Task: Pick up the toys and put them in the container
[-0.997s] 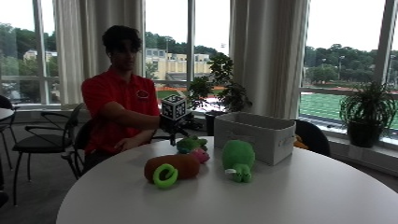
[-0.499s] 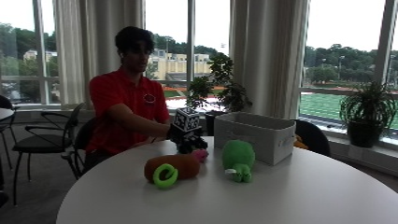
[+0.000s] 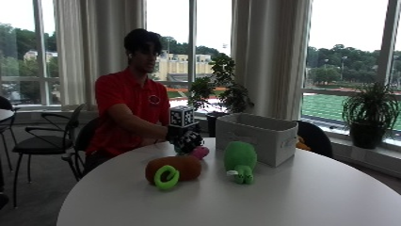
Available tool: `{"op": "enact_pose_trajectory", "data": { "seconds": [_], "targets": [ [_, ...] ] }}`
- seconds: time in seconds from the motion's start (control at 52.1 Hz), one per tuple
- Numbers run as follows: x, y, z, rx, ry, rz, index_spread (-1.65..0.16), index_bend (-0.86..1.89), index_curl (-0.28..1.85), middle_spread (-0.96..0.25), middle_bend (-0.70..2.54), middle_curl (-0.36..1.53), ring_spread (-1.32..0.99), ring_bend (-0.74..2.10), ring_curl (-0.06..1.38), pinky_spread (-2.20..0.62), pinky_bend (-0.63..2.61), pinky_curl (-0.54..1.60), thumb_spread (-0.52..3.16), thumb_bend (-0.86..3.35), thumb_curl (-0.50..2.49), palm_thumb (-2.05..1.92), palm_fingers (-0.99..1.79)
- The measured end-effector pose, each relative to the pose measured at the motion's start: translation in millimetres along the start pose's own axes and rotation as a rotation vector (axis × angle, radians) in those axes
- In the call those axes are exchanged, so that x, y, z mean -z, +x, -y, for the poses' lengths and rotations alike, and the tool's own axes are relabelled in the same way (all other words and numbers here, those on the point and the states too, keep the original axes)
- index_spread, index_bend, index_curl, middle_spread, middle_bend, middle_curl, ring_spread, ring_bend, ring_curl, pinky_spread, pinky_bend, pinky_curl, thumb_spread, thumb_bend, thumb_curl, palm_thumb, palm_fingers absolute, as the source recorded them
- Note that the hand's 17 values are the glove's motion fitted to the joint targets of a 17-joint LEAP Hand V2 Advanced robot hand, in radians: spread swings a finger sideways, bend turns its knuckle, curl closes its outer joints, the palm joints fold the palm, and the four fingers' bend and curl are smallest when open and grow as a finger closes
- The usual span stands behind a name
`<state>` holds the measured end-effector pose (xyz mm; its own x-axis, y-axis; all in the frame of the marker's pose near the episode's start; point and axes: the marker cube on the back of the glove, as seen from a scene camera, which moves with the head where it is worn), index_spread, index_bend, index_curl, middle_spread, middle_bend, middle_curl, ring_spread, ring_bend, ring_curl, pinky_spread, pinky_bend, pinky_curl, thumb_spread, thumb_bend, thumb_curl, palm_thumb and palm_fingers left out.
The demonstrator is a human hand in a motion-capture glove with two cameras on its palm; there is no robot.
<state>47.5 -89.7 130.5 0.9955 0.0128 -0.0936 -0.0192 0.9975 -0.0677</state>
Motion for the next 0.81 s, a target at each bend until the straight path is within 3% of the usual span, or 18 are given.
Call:
{"op": "enact_pose_trajectory", "data": {
  "seconds": [0.422,0.633,0.806],
  "targets": [
    [94.8,25.2,24.2,-0.067,-0.003,0.046,-0.46,0.7,0.67,-0.47,0.84,0.65,-0.63,0.64,0.44,-0.44,1.02,0.43,0.44,0.21,0.81,0.81,0.81],
    [164.0,-10.2,58.6,-0.069,0.024,0.036,-0.48,0.75,0.82,-0.49,0.89,0.76,-0.66,0.72,0.51,-0.44,1.08,0.47,0.33,0.2,0.88,0.82,0.73],
    [226.9,-57.7,116.0,0.027,0.115,0.042,-0.49,0.76,0.93,-0.5,0.91,0.84,-0.67,0.78,0.57,-0.43,1.13,0.49,0.27,0.19,0.93,0.81,0.69]
  ]
}}
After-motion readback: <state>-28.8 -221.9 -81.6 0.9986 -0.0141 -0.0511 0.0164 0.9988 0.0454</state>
